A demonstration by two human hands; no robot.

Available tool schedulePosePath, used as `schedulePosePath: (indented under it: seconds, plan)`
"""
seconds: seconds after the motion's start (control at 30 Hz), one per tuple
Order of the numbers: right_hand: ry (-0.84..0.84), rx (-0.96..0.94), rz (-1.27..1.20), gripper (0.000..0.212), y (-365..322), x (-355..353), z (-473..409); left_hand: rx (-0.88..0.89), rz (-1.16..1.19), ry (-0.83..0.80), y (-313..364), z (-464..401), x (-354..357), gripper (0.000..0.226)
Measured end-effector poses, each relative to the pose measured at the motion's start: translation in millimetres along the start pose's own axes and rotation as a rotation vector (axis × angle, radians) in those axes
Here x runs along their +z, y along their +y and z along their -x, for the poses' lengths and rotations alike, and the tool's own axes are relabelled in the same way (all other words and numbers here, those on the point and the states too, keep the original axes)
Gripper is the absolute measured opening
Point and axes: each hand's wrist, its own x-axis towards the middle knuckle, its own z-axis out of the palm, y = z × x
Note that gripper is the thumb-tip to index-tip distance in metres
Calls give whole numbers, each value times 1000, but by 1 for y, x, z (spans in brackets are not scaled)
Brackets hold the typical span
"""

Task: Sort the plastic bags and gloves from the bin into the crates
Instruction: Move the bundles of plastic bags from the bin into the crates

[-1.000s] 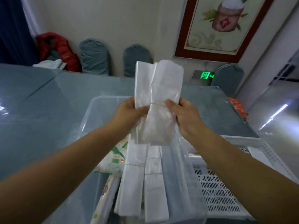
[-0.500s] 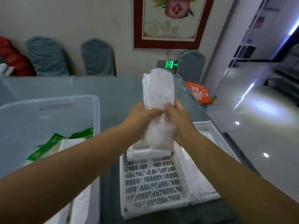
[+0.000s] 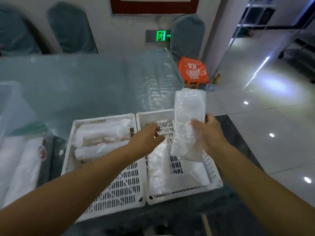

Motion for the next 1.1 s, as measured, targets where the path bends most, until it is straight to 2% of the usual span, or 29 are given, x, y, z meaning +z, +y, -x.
schedulePosePath:
  seconds: [0.07, 0.13, 0.33, 0.53, 0.67, 0.73, 0.87, 0.9, 0.97, 1.0, 1.1]
  plan:
    - [55, 12, 41, 39, 13, -20, -7, 56, -472, -95, -19, 5, 22, 35]
    - [104, 12, 80, 39, 26, -34, -10, 75, -772, -160, -31, 9, 45, 40]
    - [174, 12, 124, 44, 53, -48, -12, -14, -996, -110, -39, 8, 92, 79]
    - [141, -34, 144, 42, 56, -52, -14, -117, -792, 37, -34, 1, 102, 103]
    - [131, -43, 148, 39, 59, -49, -13, -159, -693, 72, -24, 0, 112, 92]
    - [128, -53, 147, 36, 61, -48, -13, -191, -535, 76, -19, 2, 118, 88]
    - [112, -67, 162, 35, 62, -49, -13, -314, -198, 101, -18, 3, 119, 96]
    - [112, -69, 162, 36, 61, -49, -13, -352, -98, 99, -19, 2, 118, 88]
    - [109, -76, 169, 35, 61, -50, -12, -395, 55, 89, -19, 0, 110, 57]
    - [103, -82, 172, 35, 61, -50, -12, -404, 90, 90, -17, 0, 102, 50]
    - [75, -94, 198, 34, 61, -46, -11, -401, 192, 174, -15, -2, 68, 52]
